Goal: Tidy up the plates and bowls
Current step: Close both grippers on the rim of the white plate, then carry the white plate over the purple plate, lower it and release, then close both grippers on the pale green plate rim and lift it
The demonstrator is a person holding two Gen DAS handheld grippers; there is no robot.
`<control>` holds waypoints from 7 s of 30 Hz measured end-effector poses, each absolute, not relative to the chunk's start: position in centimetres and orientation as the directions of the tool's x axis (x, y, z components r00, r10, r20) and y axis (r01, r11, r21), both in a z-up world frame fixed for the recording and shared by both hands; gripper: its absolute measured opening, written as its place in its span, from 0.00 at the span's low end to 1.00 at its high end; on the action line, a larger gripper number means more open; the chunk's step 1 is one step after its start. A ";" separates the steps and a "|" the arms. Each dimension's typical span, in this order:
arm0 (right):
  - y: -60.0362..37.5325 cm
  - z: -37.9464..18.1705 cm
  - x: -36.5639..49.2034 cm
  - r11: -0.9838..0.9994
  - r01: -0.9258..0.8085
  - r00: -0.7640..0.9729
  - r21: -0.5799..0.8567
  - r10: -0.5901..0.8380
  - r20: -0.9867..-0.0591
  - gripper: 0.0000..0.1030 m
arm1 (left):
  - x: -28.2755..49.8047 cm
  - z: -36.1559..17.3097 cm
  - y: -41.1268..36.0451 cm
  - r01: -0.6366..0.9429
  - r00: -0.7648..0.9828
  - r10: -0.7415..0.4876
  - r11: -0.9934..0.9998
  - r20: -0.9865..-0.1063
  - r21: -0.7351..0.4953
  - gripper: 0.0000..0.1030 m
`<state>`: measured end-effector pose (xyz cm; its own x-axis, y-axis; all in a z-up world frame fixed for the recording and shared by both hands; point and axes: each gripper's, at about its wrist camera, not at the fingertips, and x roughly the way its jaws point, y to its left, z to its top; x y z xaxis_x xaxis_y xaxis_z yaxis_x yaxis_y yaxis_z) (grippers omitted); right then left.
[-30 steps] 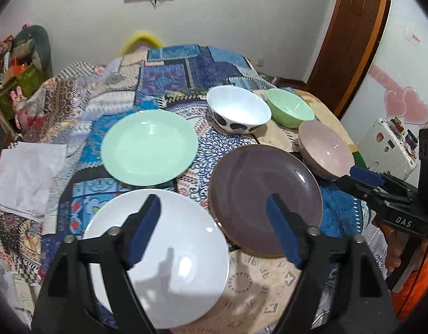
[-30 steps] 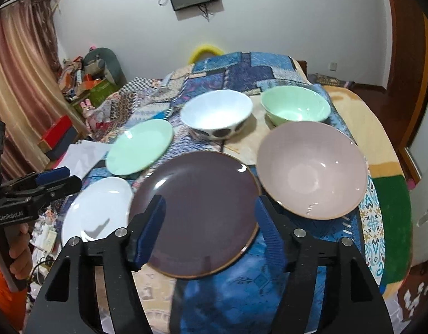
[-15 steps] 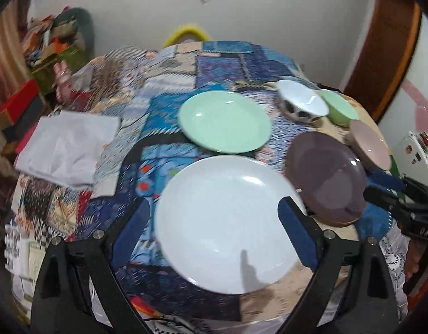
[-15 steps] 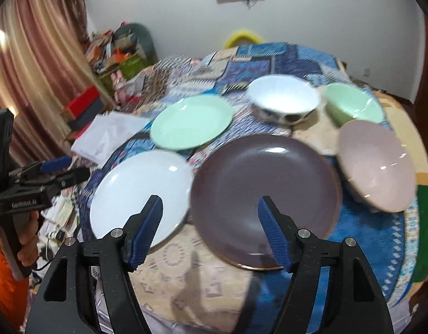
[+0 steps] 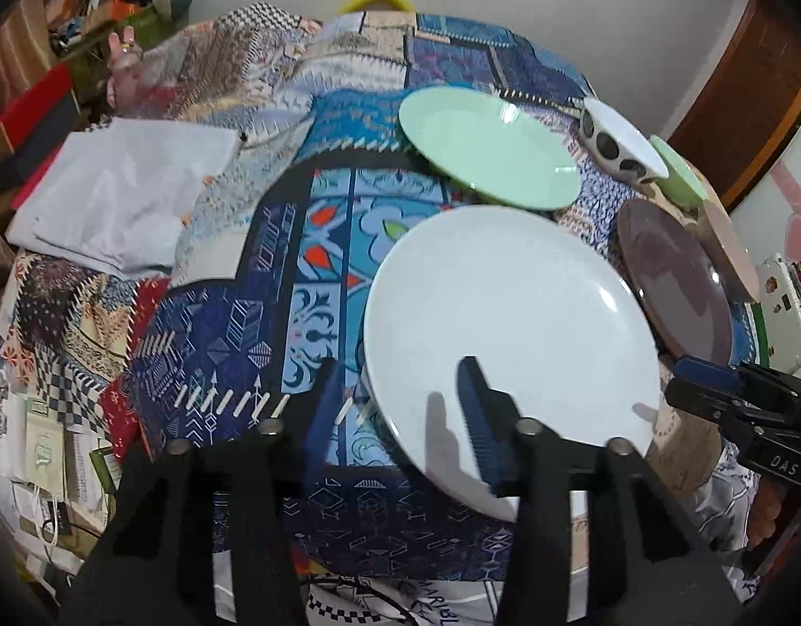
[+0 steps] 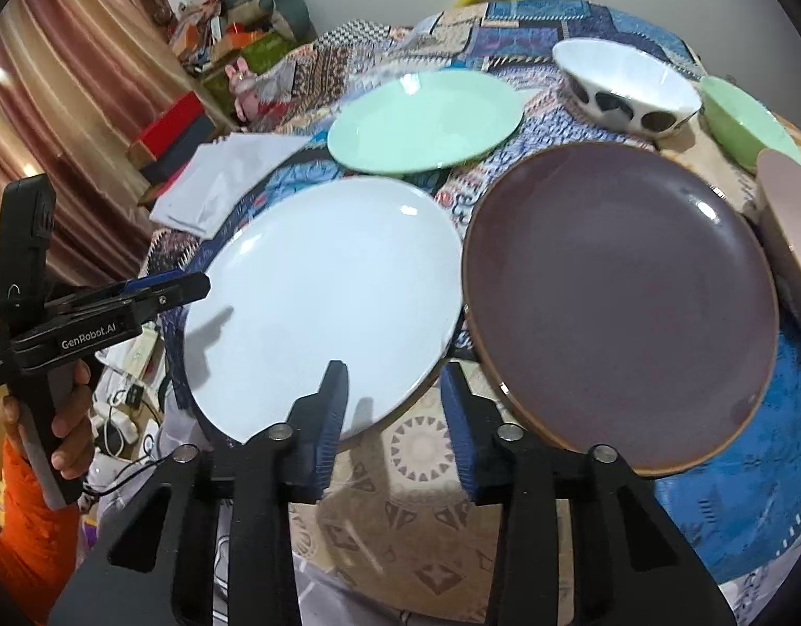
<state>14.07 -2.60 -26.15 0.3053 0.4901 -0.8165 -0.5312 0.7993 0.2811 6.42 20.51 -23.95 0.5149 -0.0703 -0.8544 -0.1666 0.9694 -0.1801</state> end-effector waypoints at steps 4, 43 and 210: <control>-2.1 -27.1 14.3 0.811 -0.520 0.285 0.269 0.462 -0.840 0.25 | 6.6 -24.9 20.7 -0.149 0.501 -0.103 0.968 -0.859 -0.203 0.32; 2.4 -28.4 17.6 0.802 -0.542 0.283 0.252 0.457 -0.843 0.27 | 9.3 -27.3 25.9 -0.183 0.462 -0.231 0.920 -0.856 -0.347 0.29; -4.7 -20.9 25.6 0.831 -0.538 0.520 0.139 0.458 -0.721 0.55 | 22.2 -20.4 20.4 -0.180 0.582 0.054 0.982 -0.811 -0.063 0.93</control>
